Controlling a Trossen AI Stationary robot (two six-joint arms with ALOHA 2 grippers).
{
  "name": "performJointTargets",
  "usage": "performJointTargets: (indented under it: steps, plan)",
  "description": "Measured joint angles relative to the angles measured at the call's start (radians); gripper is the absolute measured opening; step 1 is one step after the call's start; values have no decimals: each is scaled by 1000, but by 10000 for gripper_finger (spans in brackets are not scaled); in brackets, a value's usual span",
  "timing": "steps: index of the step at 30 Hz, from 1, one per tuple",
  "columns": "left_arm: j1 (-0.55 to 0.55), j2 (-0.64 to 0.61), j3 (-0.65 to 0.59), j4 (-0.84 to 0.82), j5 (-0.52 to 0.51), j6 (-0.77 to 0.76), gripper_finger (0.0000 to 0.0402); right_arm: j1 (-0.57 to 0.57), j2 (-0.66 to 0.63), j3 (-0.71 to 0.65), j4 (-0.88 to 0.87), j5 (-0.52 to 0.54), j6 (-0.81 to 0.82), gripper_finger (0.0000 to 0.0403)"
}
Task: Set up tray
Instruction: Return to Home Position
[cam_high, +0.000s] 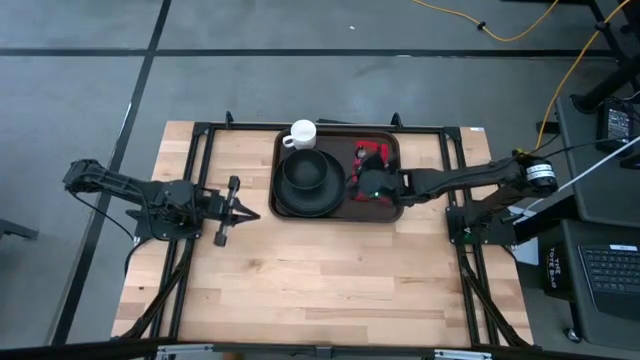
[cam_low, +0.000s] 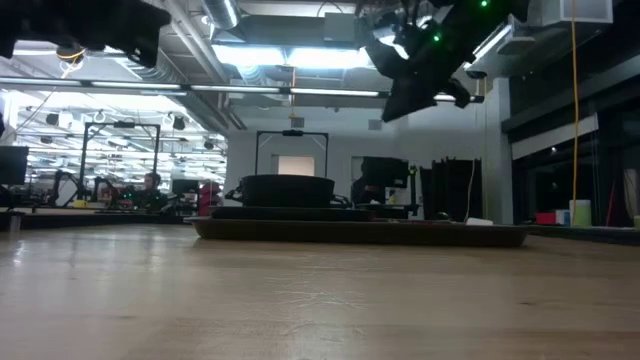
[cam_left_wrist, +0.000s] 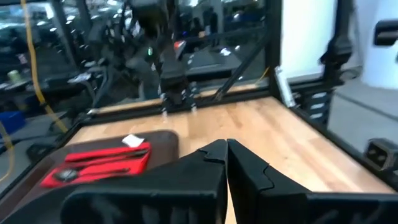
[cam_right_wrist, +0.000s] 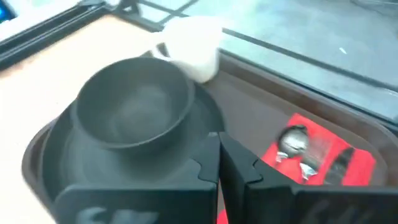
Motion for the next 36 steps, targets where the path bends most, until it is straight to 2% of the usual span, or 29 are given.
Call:
performJointTargets:
  steps: [6, 10, 16, 20, 22, 25, 28, 36]
  plan:
    - [0, -104, 0, -29, 45, 22, 1, 69, 66, 0, 123, 0, -117, 4]
    - [0, -206, 0, -124, 45, 14, 2, 100, 119, -1, 180, -2, -128, 6]
    - [0, -339, 0, -237, 41, -21, 3, 119, 206, -1, 238, 8, -133, 4]
    - [0, -415, 0, -291, 53, -23, 3, 118, 268, -1, 342, 11, -206, 6]
    - [0, -449, 0, -334, 52, -23, 3, 118, 288, -1, 390, -6, -238, 8]
    - [0, -450, -1, -363, 20, -12, 3, 110, 310, -1, 436, -104, -295, 9]
    - [0, -442, -17, -335, -1, 15, 3, 109, 319, -1, 479, -170, -356, 9]
    - [10, -450, -192, -144, 3, 57, 3, 109, 313, -1, 554, -179, -442, 10]
